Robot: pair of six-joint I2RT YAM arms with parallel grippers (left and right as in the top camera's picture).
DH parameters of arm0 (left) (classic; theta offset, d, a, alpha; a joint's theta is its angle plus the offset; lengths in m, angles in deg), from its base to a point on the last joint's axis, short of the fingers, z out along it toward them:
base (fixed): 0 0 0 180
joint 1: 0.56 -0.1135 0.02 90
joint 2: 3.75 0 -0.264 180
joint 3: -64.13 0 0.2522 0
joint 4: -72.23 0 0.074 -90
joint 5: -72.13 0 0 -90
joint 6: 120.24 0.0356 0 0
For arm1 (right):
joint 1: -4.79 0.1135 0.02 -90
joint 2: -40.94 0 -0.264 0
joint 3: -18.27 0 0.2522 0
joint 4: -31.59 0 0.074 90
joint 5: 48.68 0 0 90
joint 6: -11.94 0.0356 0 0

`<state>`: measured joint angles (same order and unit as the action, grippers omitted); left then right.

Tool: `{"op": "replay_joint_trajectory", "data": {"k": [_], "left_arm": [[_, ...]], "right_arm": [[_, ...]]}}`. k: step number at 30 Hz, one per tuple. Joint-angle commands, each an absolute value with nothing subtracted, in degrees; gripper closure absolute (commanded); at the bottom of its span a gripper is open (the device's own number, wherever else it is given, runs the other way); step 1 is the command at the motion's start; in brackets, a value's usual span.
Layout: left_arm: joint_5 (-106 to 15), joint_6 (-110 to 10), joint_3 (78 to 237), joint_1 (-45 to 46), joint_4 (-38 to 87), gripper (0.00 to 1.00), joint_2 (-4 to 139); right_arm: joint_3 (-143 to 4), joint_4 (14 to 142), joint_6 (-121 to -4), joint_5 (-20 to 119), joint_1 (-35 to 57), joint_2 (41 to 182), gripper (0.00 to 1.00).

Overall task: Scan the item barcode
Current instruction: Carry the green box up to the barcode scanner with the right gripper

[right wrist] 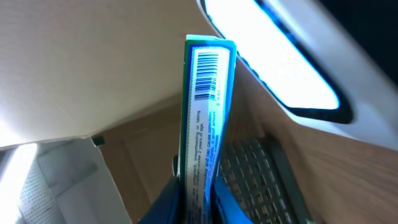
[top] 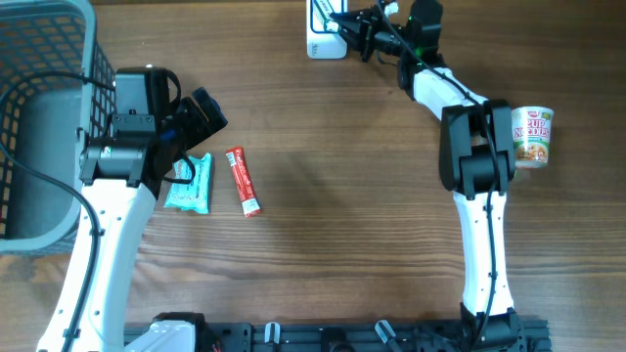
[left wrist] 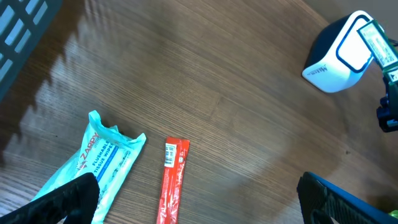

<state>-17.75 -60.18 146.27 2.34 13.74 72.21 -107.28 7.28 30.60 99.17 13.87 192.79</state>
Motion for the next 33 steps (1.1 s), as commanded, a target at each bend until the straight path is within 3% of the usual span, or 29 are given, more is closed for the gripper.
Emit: {"op": "replay_joint_trajectory", "data": {"k": [1,13,21,27,33], "left_arm": [[-18.0,-60.7,146.8,2.2,13.9,0.00,72.0],[-18.0,-60.7,146.8,2.2,13.9,0.00,72.0],[-18.0,-60.7,146.8,2.2,13.9,0.00,72.0],[-18.0,-60.7,146.8,2.2,13.9,0.00,72.0],[-18.0,-60.7,146.8,2.2,13.9,0.00,72.0]], "right_arm": [[-107.2,6.3,31.4,97.2,15.3,195.6,0.88],[-107.2,4.6,32.5,98.8,15.6,199.0,0.89],[-107.2,-9.6,40.6,97.4,13.9,199.0,0.91],[-107.4,-14.7,39.2,98.3,13.7,198.8,0.94],[-108.9,-15.9,35.9,100.8,13.6,194.8,0.87]]}}
